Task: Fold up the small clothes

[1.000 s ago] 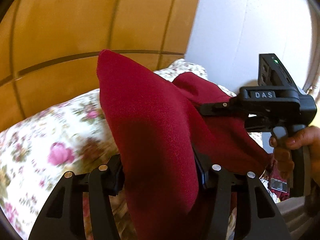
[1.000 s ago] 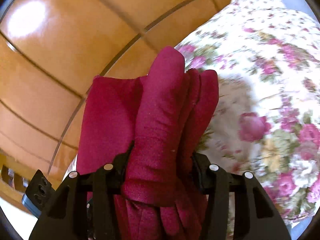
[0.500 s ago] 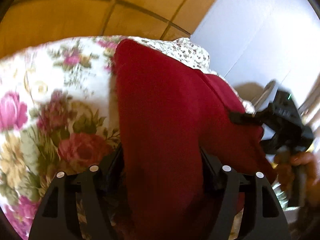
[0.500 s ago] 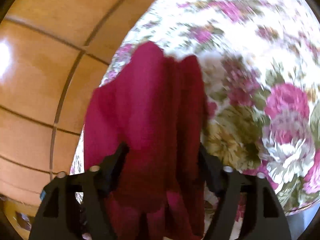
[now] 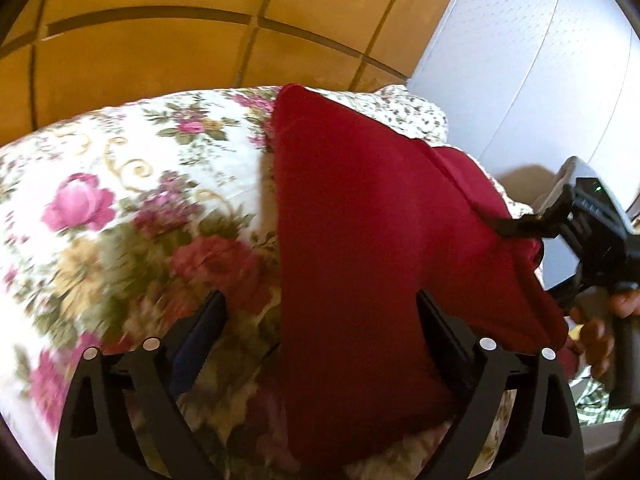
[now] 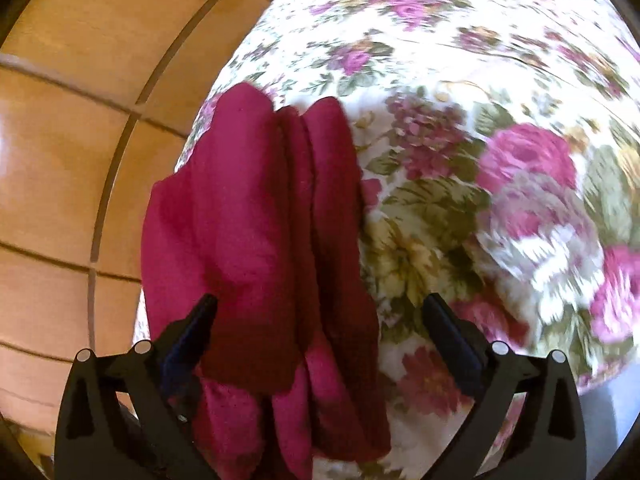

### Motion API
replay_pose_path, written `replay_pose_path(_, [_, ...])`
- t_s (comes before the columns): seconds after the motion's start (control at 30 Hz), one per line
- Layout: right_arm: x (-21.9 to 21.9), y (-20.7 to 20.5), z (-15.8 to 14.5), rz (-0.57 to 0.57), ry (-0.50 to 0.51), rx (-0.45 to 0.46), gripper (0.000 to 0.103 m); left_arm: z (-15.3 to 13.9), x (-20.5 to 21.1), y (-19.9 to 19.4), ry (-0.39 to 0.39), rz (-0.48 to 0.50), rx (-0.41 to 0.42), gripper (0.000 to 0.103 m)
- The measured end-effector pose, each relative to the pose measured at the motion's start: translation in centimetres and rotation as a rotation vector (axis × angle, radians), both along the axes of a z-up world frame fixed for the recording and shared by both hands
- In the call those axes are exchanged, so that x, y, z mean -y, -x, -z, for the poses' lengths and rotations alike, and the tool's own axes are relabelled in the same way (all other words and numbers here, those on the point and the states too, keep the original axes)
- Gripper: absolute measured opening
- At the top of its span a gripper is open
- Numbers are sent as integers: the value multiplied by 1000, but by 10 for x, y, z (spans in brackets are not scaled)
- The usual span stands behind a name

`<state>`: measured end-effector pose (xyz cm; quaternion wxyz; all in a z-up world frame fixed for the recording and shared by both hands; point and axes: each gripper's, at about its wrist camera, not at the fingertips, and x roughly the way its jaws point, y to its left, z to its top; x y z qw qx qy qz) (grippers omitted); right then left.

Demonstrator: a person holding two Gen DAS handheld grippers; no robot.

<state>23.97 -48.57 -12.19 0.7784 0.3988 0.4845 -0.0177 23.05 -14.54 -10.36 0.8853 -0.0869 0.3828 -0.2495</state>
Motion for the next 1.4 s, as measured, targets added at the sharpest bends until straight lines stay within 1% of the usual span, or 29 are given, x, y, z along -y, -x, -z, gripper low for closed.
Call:
replay_pose_path(0.1, [0,10,-2,22,20,-40,101,2,-5,10,-24,-31,-1,96])
replay_pose_path(0.27, [2,29,-14,15,117,-64,101,2,-13,23,-46,-64,-3,97])
replay_pose_path(0.37, [8,43,-32,41,167,-30,101,-2,-17,33,-59,-90,6,97])
replay_pose_path(0.5, [6,63,-59,35,305,11,101,-12,-21,54,-67,-128,13,98])
replay_pose_path(0.63, [-10,81,-74,4,371,40,101,-23,-16,74,-121,-143,7,99])
replay_pose_path(0.73, [-31,95,-78,-24,421,49,101,-36,-14,90,-137,-180,58,99])
replay_pose_path(0.87, [-60,113,-84,-65,474,101,101,-54,-16,103,-153,-216,89,99])
replay_pose_path(0.93, [-70,122,-87,-80,485,132,101,-64,-18,110,-186,-257,116,99])
replay_pose_path(1.0, [-80,133,-91,-87,524,165,101,-71,-19,118,-219,-286,135,99])
replay_pose_path(1.07, [-91,142,-93,-96,561,192,101,-76,-20,124,-235,-288,134,99])
replay_pose_path(1.17, [-107,154,-92,-122,621,219,101,-82,-24,132,-238,-289,134,99])
replay_pose_path(1.27, [-117,160,-90,-144,652,235,101,-88,-27,143,-262,-337,172,99])
replay_pose_path(1.4, [-128,171,-91,-151,699,271,101,-96,-28,150,-309,-378,191,99])
